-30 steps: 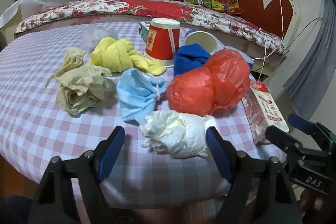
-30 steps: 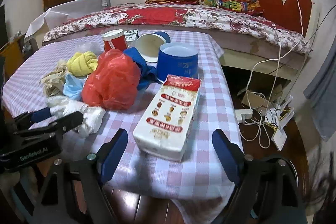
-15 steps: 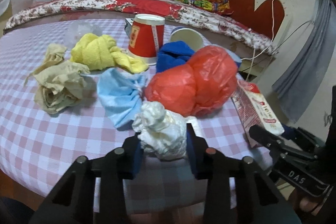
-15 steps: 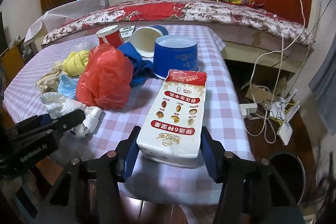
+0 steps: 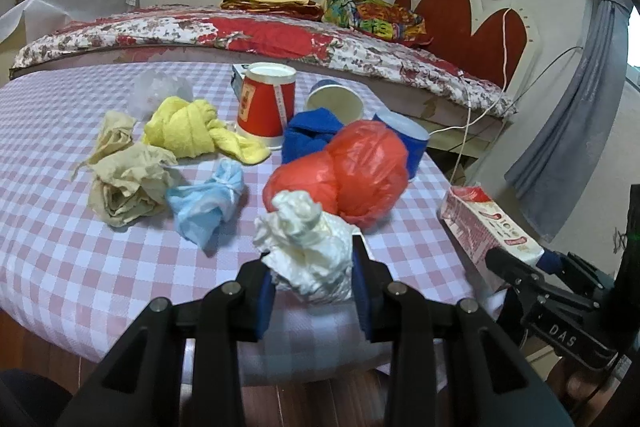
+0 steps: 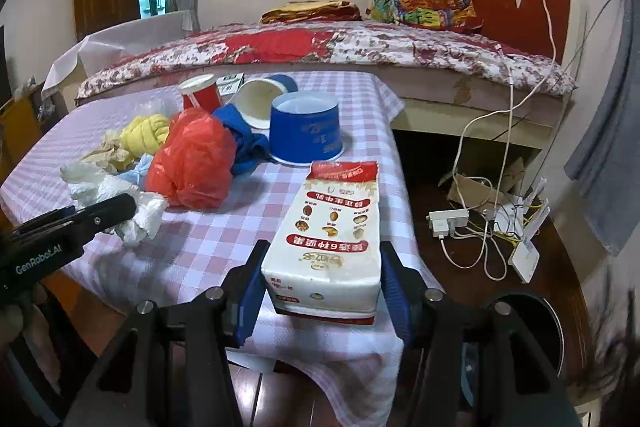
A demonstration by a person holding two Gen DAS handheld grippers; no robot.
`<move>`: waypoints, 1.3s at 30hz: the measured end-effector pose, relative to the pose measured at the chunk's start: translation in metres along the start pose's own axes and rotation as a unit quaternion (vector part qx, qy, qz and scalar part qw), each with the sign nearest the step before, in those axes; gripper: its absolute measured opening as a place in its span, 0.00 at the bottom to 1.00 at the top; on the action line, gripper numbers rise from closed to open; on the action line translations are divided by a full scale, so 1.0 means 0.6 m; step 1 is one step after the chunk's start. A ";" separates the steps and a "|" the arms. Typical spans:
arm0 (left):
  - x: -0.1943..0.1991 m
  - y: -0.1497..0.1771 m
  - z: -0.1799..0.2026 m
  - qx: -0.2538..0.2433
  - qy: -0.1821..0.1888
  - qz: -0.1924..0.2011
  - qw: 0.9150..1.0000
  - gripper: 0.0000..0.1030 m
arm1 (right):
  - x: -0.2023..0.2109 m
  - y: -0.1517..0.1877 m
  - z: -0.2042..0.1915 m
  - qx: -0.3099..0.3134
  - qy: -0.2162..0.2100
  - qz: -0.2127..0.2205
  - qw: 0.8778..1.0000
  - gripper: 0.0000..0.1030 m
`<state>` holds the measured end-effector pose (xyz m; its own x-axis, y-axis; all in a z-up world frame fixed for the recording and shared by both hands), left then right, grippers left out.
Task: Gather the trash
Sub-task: 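Carry the tissue and carton over the black bin and open both tools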
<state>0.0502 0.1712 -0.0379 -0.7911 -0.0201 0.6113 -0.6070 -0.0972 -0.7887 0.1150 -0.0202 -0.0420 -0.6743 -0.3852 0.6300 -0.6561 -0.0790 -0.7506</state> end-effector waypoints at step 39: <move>-0.111 -0.005 0.436 -0.230 0.226 -0.051 0.945 0.33 | 0.122 0.098 0.429 -0.156 0.163 -0.010 0.974 0.49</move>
<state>0.1246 -0.0877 -0.0593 -0.6152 0.4024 0.6780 -0.5679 0.3702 -0.7351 0.1143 -0.2897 -0.0916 -0.6991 -0.0708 0.7116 -0.7069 0.2185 -0.6727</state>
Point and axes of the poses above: each gripper's, at about its wrist camera, not at the fingertips, and x roughly against the way its jaws point, z to its right, y to its underside, the point moved 2 cm from there along -x, roughly the way its jaws point, and after that the axes turned 14 degrees about -x, right-handed, at the moved point
